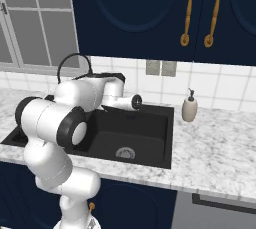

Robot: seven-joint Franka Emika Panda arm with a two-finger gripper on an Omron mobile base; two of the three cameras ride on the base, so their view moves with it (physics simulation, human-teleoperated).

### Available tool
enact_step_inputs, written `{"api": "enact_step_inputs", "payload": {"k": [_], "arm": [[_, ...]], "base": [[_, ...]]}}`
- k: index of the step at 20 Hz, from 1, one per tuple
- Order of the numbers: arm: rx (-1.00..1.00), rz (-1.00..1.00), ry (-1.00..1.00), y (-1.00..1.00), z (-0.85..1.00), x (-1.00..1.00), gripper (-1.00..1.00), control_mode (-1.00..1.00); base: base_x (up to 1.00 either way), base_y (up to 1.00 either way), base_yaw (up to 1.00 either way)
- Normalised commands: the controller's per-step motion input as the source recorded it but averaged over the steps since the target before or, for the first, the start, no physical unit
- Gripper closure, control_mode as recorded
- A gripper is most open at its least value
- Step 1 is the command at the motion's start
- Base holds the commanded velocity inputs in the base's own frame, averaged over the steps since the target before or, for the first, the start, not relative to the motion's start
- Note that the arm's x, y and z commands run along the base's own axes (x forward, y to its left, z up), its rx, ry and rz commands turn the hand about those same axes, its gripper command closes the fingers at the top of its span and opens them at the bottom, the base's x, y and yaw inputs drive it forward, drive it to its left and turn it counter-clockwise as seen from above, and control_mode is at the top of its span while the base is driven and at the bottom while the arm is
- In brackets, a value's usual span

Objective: Put the colander in the sink, put the pear, mango in the colander, and turn on the sink faucet and pour water over the colander.

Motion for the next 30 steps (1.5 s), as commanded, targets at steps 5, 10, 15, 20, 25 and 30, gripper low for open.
{"api": "enact_step_inputs", "payload": {"k": [5, 10, 15, 20, 25, 30], "arm": [[0.00, 0.10, -0.27, 0.20, -0.17, 0.05, -1.00, -1.00], [0.00, 0.10, -0.15, 0.02, 0.04, 0.02, -1.00, -1.00], [0.02, 0.04, 0.00, 0.00, 0.26, 0.13, -1.00, -1.00], [0.06, 0.00, 0.00, 0.15, 0.45, 0.18, -1.00, -1.00], [0.01, -0.02, 0.01, 0.23, 0.06, 0.20, -1.00, -1.00], [0.01, -0.01, 0.00, 0.00, -0.18, 0.32, -1.00, -1.00]], "base": [[0.00, 0.00, 0.00], [0.00, 0.00, 0.00], [0.00, 0.00, 0.00], [0.00, 0.00, 0.00], [0.00, 0.00, 0.00], [0.00, 0.00, 0.00]]}}
